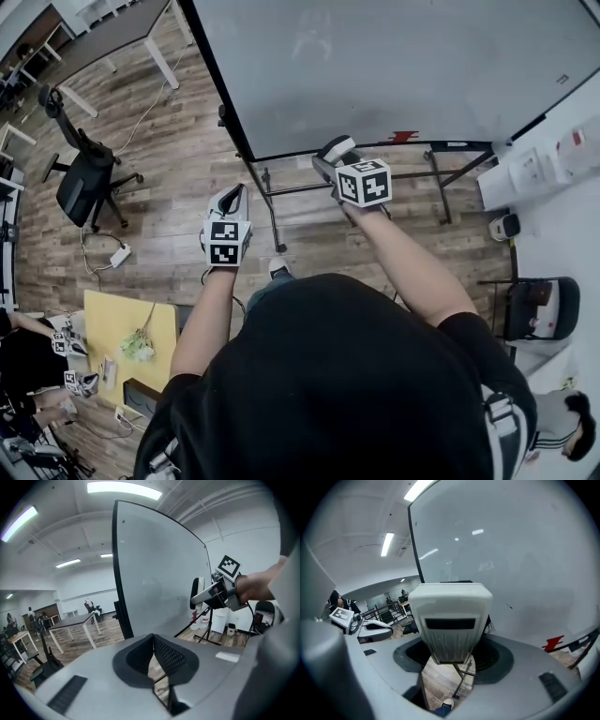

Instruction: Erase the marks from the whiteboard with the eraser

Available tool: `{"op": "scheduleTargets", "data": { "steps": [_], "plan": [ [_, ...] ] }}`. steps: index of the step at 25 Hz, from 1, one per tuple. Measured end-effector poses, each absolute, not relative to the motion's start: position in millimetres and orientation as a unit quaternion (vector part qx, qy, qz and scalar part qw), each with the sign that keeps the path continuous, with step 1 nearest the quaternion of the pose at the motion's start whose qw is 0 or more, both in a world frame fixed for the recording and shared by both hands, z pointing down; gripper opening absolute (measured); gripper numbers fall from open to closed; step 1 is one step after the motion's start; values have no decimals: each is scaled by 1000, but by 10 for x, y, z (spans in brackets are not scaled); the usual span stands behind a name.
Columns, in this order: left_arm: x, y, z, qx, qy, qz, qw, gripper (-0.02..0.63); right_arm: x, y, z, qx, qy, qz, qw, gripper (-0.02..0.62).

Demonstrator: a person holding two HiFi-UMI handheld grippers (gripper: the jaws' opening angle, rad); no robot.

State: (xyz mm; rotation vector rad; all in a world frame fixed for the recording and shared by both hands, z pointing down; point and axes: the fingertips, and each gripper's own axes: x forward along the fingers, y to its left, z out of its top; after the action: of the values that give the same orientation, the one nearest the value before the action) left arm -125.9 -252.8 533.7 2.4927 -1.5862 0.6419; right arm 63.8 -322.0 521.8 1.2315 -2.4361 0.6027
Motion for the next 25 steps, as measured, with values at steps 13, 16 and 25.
{"op": "scheduleTargets", "data": {
  "steps": [13, 16, 25],
  "plan": [
    [-1043, -2443, 4981, 825, -526, 203, 25, 14, 1098, -2987, 4757, 455, -859, 179, 152, 250],
    [-997, -2409, 4939, 825, -528, 198, 23, 14, 1227, -2942, 4747, 462, -856, 176, 149, 250],
    [-868, -2334, 4842, 825, -532, 190, 19, 14, 1520, -2868, 4634, 477, -853, 159, 142, 250]
  ]
}}
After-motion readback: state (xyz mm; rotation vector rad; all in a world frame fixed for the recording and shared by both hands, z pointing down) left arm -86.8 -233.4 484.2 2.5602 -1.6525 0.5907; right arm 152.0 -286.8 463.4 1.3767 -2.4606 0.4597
